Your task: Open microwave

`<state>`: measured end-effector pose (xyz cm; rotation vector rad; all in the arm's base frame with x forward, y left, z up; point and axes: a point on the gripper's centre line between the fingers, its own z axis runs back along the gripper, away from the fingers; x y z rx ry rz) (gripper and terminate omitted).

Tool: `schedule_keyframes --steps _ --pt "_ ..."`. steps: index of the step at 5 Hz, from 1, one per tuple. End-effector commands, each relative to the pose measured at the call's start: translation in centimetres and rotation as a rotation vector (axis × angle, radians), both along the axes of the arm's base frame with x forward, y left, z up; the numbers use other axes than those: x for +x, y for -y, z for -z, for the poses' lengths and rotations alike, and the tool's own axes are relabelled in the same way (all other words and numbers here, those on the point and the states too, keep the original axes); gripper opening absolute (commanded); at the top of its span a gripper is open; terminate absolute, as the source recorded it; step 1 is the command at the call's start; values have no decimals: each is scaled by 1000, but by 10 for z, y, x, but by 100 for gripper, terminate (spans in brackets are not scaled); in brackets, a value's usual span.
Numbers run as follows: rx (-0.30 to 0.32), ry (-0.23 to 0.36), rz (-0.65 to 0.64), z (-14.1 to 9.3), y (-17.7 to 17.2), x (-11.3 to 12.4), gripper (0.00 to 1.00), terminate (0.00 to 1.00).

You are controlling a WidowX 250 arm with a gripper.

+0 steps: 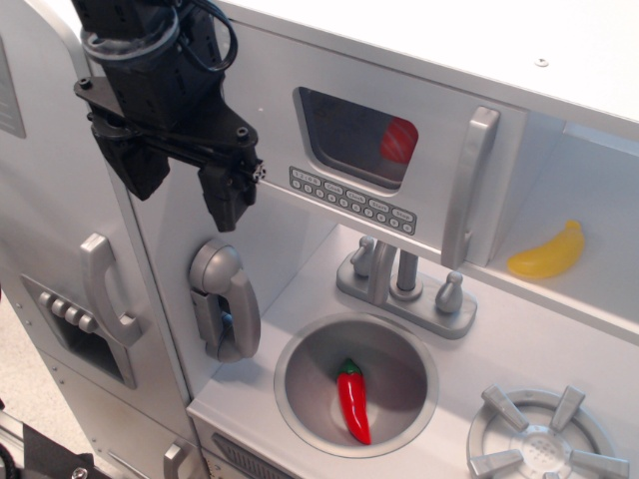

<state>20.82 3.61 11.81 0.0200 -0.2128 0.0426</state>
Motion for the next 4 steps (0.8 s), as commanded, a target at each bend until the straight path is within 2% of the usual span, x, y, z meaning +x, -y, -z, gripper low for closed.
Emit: schedule_keyframes --steps 1,2,3,4 --pt "0 0 0 0 0 0 100 0" --pt "-31 17 -23 -11 28 22 100 0" --pt "-88 -25 -10 -26 68 46 100 0" --pt "-131 -5 56 -29 100 42 100 0"
